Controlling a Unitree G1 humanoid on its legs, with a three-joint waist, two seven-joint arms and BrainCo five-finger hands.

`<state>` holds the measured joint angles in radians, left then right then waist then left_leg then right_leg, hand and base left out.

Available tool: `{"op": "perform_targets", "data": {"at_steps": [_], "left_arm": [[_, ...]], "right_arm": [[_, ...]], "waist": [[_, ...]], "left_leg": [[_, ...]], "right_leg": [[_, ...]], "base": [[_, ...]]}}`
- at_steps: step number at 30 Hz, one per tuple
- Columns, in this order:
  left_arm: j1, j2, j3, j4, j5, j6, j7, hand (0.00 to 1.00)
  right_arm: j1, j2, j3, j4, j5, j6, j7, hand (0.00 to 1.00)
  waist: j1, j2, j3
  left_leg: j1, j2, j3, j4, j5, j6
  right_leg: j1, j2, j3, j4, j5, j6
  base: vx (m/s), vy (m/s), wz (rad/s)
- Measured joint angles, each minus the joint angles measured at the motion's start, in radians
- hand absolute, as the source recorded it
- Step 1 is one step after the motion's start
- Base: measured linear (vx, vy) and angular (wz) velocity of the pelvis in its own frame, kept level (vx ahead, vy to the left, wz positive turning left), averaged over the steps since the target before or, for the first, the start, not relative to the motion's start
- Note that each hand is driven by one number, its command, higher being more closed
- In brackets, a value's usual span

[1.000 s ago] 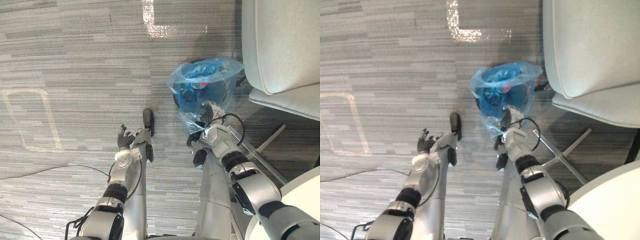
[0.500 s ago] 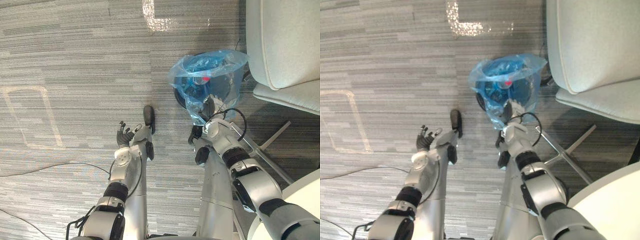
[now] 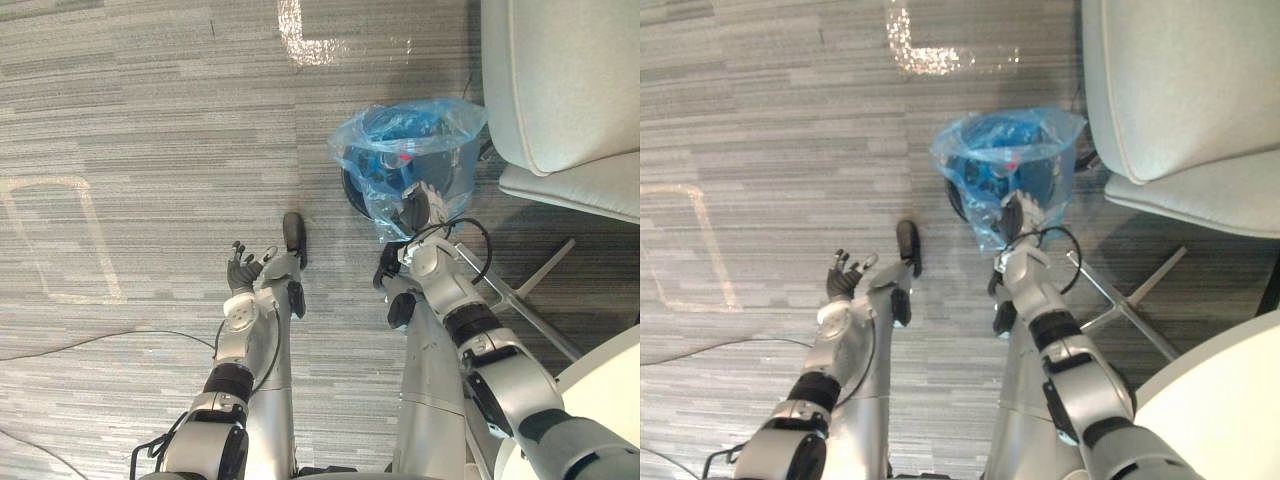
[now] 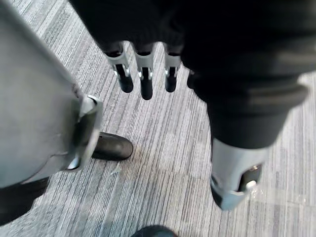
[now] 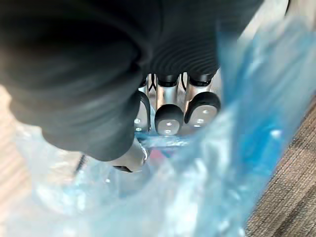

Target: Gather rubbish on tea table into small bin, then transfer packed bag to large trash can.

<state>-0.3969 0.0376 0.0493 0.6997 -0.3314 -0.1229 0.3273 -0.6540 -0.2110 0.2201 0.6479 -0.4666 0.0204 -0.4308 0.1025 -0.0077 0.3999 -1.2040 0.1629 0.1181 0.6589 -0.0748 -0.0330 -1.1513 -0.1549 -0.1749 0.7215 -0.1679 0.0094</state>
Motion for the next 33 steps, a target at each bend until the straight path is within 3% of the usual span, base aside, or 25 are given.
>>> {"op": "perform_targets", "data": {"at_steps": [9,15,20,26,27,33], "left_arm": [[0.146,-0.004,-0.049,-0.002,0.063,0.029,-0.006,0.0],[0.223,-0.002,-0.07,0.004,0.106,0.048,-0.03,0.0],[0.285,-0.005,-0.08,0.057,0.145,0.063,-0.048,0.0],[0.337,-0.011,-0.107,0.118,0.191,0.084,-0.054,0.0],[0.344,-0.003,-0.108,0.155,0.209,0.088,-0.055,0.0],[0.366,0.04,-0.143,0.173,0.258,0.091,-0.076,0.0]], "right_arm": [[0.255,0.047,0.018,-0.16,0.03,-0.027,0.058,1.0],[0.397,0.092,0.039,-0.216,0.037,-0.033,0.101,1.0],[0.506,0.109,0.079,-0.287,0.038,-0.049,0.143,1.0],[0.6,0.125,0.075,-0.3,0.04,-0.06,0.181,1.0],[0.609,0.124,0.067,-0.3,0.053,-0.061,0.194,1.0],[0.607,0.099,0.04,-0.302,0.123,-0.084,0.236,1.0]], "waist": [[-0.011,-0.012,-0.006],[-0.025,-0.051,-0.035],[-0.04,-0.081,-0.105],[-0.045,-0.078,-0.192],[-0.047,-0.075,-0.224],[-0.061,-0.061,-0.269]], "left_leg": [[0.264,-0.004,0.027,-0.092,-0.008,-0.004],[0.498,-0.012,0.039,-0.185,-0.009,-0.009],[0.656,-0.015,0.057,-0.266,-0.005,-0.017],[0.792,-0.023,0.072,-0.364,0.007,-0.033],[0.836,-0.029,0.074,-0.412,0.022,-0.035],[0.972,-0.054,0.083,-0.544,0.07,-0.04]], "right_leg": [[0.263,0.009,-0.004,-0.113,0.008,0.007],[0.492,0.017,-0.01,-0.208,0.006,0.011],[0.648,0.029,-0.008,-0.299,0.018,0.022],[0.786,0.043,-0.005,-0.42,0.048,0.034],[0.833,0.052,0.0,-0.487,0.076,0.038],[0.97,0.07,0.029,-0.65,0.153,0.049]], "base": [[0.02,-0.004,-0.02],[0.06,-0.024,0.0],[0.07,-0.029,-0.05],[0.1,0.002,-0.07],[0.11,0.01,-0.13],[0.07,0.022,-0.14]]}}
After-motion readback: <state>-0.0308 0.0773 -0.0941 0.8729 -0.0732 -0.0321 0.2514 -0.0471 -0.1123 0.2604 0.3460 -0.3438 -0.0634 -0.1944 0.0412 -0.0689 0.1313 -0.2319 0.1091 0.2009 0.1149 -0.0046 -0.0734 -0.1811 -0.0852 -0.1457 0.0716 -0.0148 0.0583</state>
